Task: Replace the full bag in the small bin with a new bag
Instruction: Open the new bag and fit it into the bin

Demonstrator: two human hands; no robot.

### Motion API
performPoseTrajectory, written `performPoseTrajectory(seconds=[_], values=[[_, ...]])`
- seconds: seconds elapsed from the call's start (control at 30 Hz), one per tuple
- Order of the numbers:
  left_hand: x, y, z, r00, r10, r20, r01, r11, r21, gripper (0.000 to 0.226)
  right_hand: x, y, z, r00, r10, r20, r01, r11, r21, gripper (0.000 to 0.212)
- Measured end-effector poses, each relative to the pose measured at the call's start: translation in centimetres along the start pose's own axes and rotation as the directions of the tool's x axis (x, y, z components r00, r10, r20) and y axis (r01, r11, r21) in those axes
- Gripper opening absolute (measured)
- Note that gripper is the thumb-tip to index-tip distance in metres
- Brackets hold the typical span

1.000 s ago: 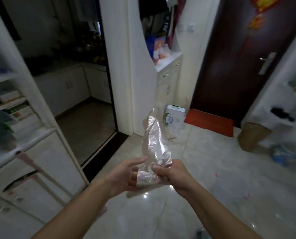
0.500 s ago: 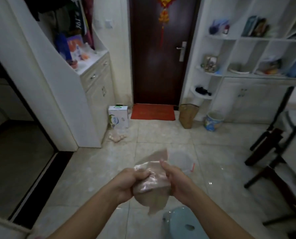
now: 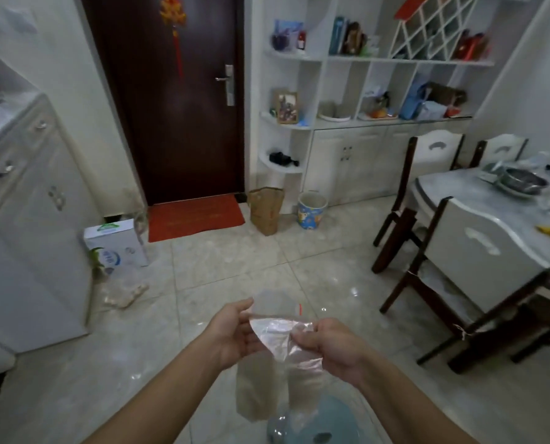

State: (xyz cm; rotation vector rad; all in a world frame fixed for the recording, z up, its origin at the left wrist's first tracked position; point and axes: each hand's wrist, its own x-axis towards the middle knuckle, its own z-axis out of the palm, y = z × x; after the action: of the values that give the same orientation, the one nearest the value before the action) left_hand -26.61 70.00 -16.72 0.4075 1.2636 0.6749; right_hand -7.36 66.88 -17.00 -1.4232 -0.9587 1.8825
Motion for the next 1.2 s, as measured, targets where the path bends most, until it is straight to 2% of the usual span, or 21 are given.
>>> performPoseTrajectory(seconds=[0.13, 0.2, 0.27, 0.37, 0.47, 0.6, 0.77, 0.87, 0.93, 1.03, 1.13, 1.2], values=[[1.0, 3.1, 0.8, 0.971, -0.097, 0.218, 0.075, 0.991, 0.107, 0.049, 3.4, -2.9, 0.7, 0.986, -0.056, -0.156, 0.079, 0.987, 0.143, 0.019], [1.7, 3.9, 1.3, 0.945, -0.132, 0.301, 0.084, 0.982, 0.166, 0.047, 4.8, -4.0, 0.8, 0.970, -0.055, -0.236, 0.097, 0.981, 0.168, 0.014], [2.4, 4.8, 1.9, 0.934, -0.116, 0.337, 0.043, 0.976, 0.215, 0.043, 6.0, -4.9, 0.8, 0.949, -0.041, -0.314, 0.109, 0.974, 0.201, 0.018], [3.4, 5.7, 3.2, 0.960, -0.047, 0.277, -0.042, 0.951, 0.308, 0.036, 7.2, -6.2, 0.0, 0.930, -0.035, -0.367, 0.135, 0.959, 0.250, 0.029], [5.0, 6.2, 5.0, 0.975, 0.008, 0.223, -0.086, 0.936, 0.342, 0.035, 7.8, -7.3, -1.7, 0.919, -0.045, -0.392, 0.173, 0.939, 0.297, 0.023], [7.1, 6.6, 8.7, 0.984, 0.091, 0.152, -0.140, 0.924, 0.357, 0.026, 9.0, -8.1, -5.8, 0.909, -0.067, -0.412, 0.171, 0.960, 0.222, 0.035], [9.8, 6.4, 15.0, 0.988, 0.142, 0.058, -0.153, 0.901, 0.406, 0.017, 10.7, -9.0, -13.6, 0.945, 0.082, -0.316, -0.044, 0.991, 0.125, 0.053], [11.0, 6.1, 19.3, 0.986, 0.164, -0.013, -0.147, 0.915, 0.377, 0.028, 10.2, -9.9, -19.0, 0.959, 0.112, -0.260, -0.133, 0.989, -0.068, 0.050], [11.4, 5.9, 21.8, 0.983, 0.177, -0.056, -0.144, 0.917, 0.373, 0.031, 10.0, -10.2, -22.3, 0.956, -0.038, -0.291, -0.050, 0.956, -0.290, 0.045], [12.2, 5.9, 24.4, 0.969, 0.225, -0.097, -0.170, 0.902, 0.396, 0.032, 10.2, -11.4, -26.0, 0.884, -0.380, -0.273, 0.140, 0.772, -0.620, 0.037], [13.1, 6.5, 26.0, 0.963, 0.248, -0.106, -0.186, 0.895, 0.405, 0.031, 10.4, -13.1, -27.1, 0.834, -0.537, -0.129, 0.315, 0.654, -0.688, 0.026], [13.7, 7.2, 26.3, 0.963, 0.255, -0.088, -0.196, 0.885, 0.422, 0.032, 10.8, -13.8, -26.9, 0.837, -0.546, 0.015, 0.394, 0.584, -0.710, 0.034]])
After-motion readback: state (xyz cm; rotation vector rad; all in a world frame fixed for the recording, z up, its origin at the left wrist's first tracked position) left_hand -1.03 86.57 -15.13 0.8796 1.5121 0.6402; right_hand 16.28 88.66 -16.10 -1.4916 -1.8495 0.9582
